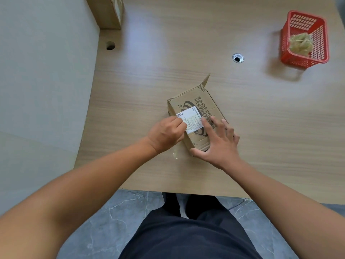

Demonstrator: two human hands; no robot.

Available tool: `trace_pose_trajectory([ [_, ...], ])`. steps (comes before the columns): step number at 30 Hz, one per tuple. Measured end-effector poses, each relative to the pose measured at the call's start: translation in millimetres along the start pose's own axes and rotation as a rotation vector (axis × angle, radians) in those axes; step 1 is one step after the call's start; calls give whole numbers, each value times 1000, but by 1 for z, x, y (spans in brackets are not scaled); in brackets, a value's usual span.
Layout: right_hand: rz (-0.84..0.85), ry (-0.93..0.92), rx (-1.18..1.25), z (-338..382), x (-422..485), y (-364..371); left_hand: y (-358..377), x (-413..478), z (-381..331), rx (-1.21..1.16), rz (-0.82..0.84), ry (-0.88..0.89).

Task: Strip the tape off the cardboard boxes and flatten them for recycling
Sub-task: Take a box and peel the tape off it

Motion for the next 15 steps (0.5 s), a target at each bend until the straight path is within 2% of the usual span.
trace_pose_trajectory([
  [4,-27,8,-11,-2,-4,4,-1,3,2,-136,81,-95],
  [10,-5,-2,-29,0,-2,7,7,-15,18,-430,34,-479],
  [15,-6,-16,30,-3,-2,1,5,-13,20,-359,5,-500],
])
Point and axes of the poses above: each hand's wrist, its own x-axis towards the middle knuckle, its own y-axis out of the palm, z = x × y, the point moved 5 cm from there along x, towards the middle knuckle, and after that the axes turned 7 degrees about y, right-handed, at the moved point
